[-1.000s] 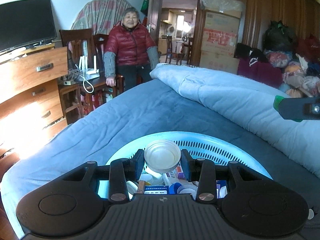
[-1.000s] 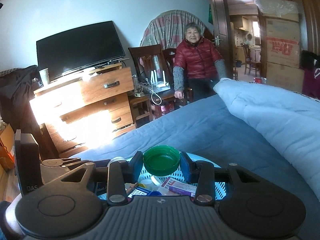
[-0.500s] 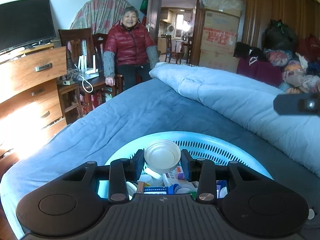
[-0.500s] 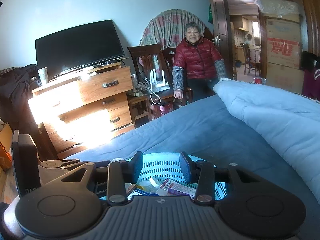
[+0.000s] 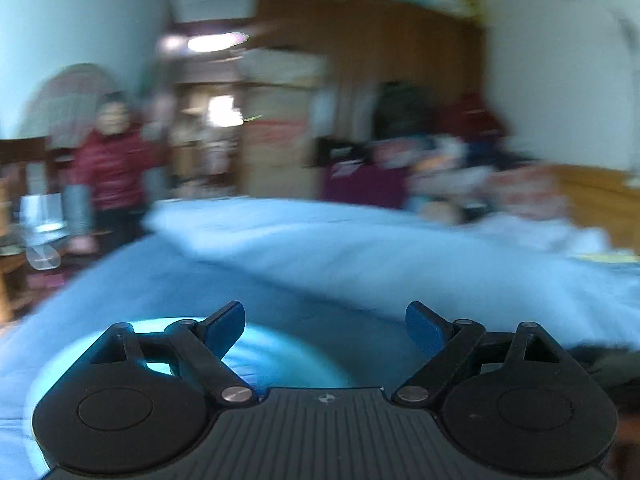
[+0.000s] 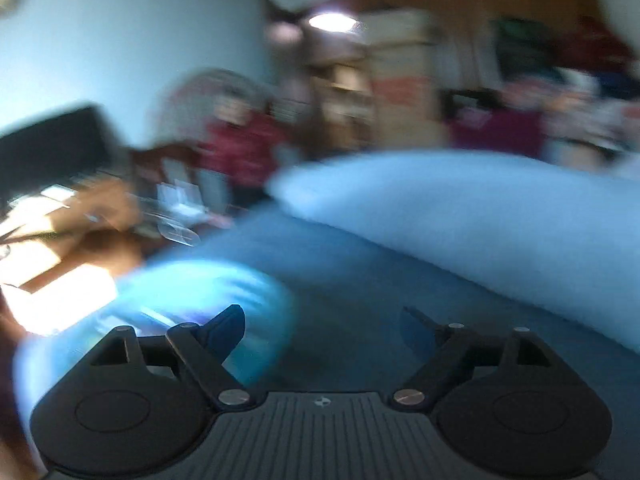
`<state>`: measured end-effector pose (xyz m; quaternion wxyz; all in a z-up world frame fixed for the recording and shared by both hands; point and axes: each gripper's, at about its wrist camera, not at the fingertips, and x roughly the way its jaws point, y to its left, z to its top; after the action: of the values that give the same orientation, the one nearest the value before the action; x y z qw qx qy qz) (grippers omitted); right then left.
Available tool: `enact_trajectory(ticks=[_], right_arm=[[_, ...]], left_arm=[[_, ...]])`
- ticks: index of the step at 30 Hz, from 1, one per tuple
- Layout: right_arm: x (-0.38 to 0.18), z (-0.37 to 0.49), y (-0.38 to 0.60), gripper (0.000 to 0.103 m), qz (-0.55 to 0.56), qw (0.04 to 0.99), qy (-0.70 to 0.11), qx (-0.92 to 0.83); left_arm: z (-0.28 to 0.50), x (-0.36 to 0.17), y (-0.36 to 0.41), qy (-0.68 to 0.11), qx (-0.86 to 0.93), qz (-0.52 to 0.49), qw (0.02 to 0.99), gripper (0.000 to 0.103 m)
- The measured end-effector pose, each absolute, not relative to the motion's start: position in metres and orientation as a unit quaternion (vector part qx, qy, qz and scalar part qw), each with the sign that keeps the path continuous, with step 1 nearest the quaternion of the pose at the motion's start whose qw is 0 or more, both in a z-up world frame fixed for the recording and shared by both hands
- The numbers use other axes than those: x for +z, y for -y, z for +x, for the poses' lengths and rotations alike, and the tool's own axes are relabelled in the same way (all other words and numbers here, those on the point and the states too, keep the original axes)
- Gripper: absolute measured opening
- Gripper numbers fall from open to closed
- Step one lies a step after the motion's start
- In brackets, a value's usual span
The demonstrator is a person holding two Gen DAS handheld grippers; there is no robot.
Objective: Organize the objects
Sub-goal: 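Grasp a clear lid with the left tool while the right tool grasps a black cap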
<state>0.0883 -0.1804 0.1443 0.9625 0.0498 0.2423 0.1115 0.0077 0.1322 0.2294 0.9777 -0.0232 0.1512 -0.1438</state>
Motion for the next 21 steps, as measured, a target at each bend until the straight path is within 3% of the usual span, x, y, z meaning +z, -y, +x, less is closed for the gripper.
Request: enact_trajectory(ticks=[5, 12, 16, 18, 21], right_arm=[[0.068, 0.101, 0.278, 0.062, 0.06, 0.948, -0.313, 0.012], [0.006, 0.16, 0.3, 0.061, 0.03, 0.937, -0.347, 0.024], [-0.011, 0.176, 0.302, 0.06, 0.032, 0.935, -0.352, 0.036], [-0.008, 0.171, 0.304, 0.043, 0.048, 0.937, -0.345, 0.035], [0.013, 0.148, 0.309, 0.043, 0.068, 0.947, -0.311, 0.041]], left_arm=[[0.019, 0.184, -0.056, -0.185, -0.219, -0.016, 0.958, 0.088], [0.051, 0.118, -0.006, -0.261, -0.231, 0.003, 0.937, 0.086], [0.066, 0.1, 0.007, -0.273, -0.248, 0.015, 0.929, 0.087], [0.075, 0.089, 0.012, -0.281, -0.257, 0.017, 0.924, 0.087], [0.09, 0.067, 0.034, -0.29, -0.284, 0.023, 0.914, 0.087]])
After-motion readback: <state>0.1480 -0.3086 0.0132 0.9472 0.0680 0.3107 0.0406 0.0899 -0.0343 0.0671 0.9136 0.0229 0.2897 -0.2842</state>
